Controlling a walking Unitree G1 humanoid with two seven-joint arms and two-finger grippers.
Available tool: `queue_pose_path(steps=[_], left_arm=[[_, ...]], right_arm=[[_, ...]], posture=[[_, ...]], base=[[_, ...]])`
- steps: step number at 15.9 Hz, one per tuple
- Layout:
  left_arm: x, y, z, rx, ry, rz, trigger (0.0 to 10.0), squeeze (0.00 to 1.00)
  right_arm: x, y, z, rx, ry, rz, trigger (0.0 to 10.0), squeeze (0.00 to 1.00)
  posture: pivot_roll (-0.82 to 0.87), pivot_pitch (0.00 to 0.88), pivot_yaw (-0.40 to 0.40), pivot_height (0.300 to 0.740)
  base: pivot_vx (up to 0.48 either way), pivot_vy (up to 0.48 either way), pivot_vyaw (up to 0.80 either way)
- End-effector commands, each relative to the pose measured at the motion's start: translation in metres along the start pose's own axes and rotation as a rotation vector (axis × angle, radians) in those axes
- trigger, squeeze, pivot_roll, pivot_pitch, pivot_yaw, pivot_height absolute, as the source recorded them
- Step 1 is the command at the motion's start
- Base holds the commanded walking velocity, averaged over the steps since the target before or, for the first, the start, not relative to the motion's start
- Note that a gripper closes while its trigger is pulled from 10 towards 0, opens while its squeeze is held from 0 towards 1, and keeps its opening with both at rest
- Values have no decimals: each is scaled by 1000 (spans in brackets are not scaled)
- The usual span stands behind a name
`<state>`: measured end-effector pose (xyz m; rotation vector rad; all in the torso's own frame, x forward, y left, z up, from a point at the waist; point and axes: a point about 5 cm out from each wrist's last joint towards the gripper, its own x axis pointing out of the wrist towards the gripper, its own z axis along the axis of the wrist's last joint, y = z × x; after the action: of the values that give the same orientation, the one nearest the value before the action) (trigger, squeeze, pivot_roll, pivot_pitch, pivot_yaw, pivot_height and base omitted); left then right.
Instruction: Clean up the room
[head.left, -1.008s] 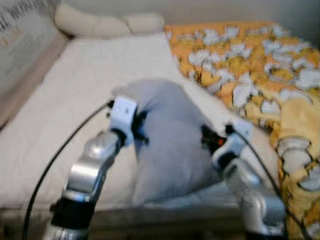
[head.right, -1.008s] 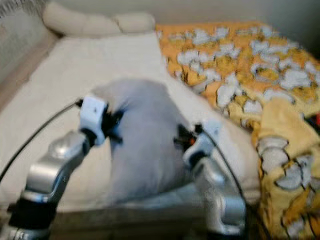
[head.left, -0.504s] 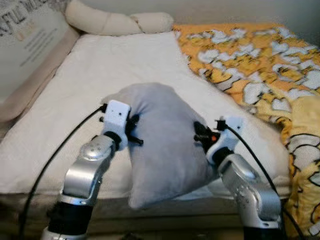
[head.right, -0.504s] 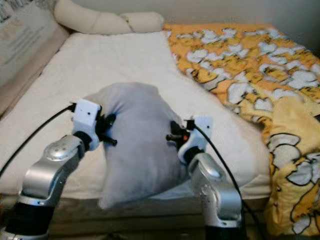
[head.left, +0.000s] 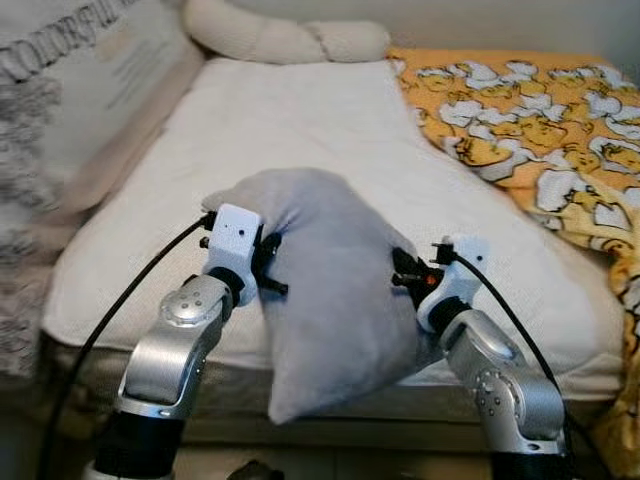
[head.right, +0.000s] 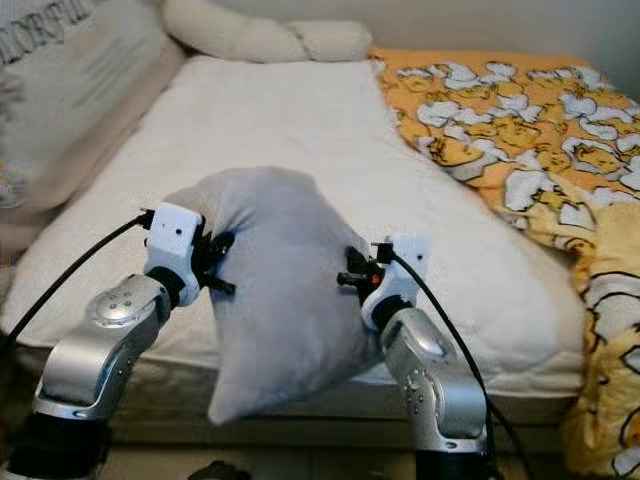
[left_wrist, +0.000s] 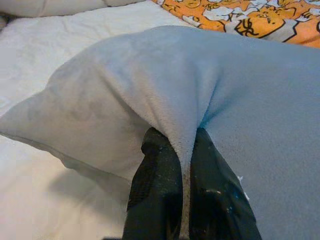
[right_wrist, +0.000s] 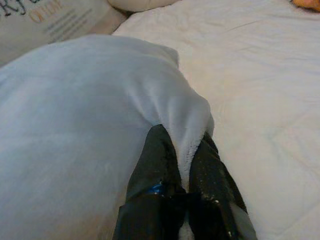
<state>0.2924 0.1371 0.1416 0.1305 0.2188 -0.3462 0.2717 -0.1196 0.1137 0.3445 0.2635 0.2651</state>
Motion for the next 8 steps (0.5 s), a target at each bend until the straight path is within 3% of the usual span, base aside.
queue_pose_path(steps=[1,8], left_arm=[[-2,6,11,21,-41,30,10000,0],[5,8,14,40,-35,13,10000,0]], right_arm=[[0,0,7,-6,-36,-6,10000,0],[0,0,7,11,-44,-32,10000,0]], posture=[[-17,0,-4,740],[-31,0,14,740]], base=[[0,326,0],[0,326,0]])
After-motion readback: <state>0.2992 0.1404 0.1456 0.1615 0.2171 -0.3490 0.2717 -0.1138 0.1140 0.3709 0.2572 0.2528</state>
